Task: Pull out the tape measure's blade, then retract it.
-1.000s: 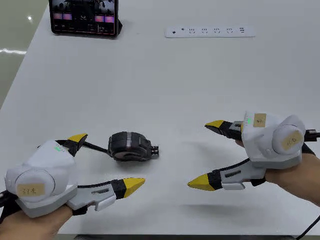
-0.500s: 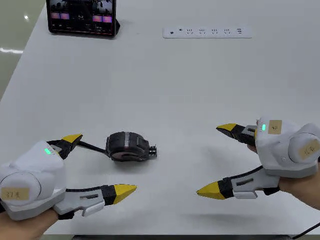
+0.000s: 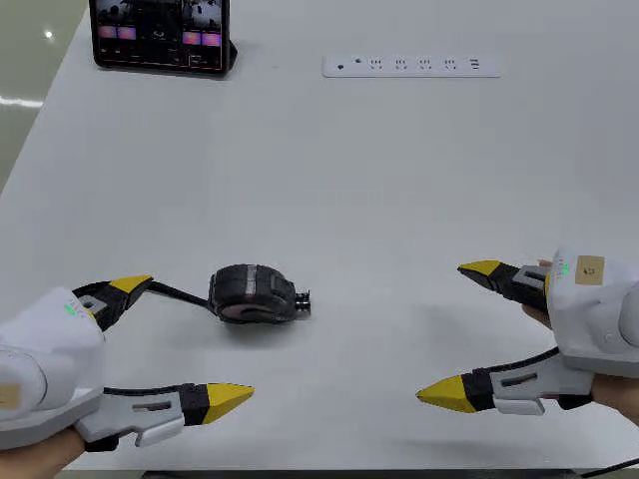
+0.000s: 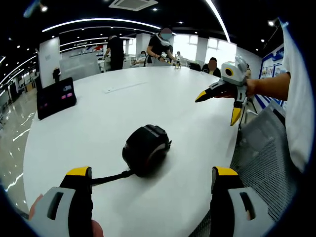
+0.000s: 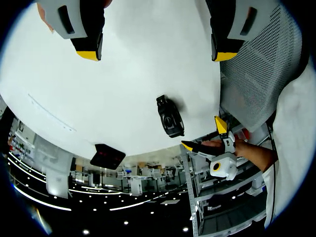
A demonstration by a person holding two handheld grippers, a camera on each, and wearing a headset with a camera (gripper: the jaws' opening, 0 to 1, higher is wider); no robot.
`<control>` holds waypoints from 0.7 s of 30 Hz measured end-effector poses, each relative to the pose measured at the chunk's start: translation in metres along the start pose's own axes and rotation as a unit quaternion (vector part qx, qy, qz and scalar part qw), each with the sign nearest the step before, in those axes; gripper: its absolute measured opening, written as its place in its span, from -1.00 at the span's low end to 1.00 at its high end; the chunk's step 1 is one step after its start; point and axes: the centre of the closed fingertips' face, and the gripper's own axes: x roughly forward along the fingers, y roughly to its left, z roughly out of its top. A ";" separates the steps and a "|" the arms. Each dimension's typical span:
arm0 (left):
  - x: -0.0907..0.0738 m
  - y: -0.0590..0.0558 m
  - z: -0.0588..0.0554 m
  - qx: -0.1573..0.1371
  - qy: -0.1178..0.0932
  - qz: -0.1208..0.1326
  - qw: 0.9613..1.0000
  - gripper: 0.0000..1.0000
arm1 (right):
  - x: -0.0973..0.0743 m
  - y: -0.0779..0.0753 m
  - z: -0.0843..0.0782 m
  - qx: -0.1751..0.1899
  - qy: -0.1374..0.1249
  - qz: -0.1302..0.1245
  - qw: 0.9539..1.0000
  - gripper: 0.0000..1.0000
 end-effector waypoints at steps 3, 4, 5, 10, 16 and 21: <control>-0.001 -0.003 -0.001 0.003 0.003 -0.010 1.000 0.98 | -0.003 0.001 -0.003 0.001 0.003 -0.002 1.000 0.81; -0.002 -0.003 -0.002 0.006 0.003 -0.009 1.000 0.98 | -0.004 0.002 -0.004 0.004 0.005 -0.001 1.000 0.81; -0.002 -0.003 -0.002 0.006 0.003 -0.010 1.000 0.98 | -0.004 0.003 -0.005 0.004 0.007 -0.001 1.000 0.81; -0.004 -0.004 -0.003 0.021 0.007 -0.016 1.000 0.98 | -0.008 0.004 -0.011 0.007 0.014 -0.002 1.000 0.82; -0.007 -0.006 -0.008 0.027 0.016 -0.027 0.999 0.98 | -0.015 0.004 -0.018 0.010 0.021 -0.006 1.000 0.82; -0.010 -0.003 -0.009 0.026 0.018 -0.027 0.999 0.98 | -0.019 0.004 -0.021 0.017 0.020 -0.010 1.000 0.81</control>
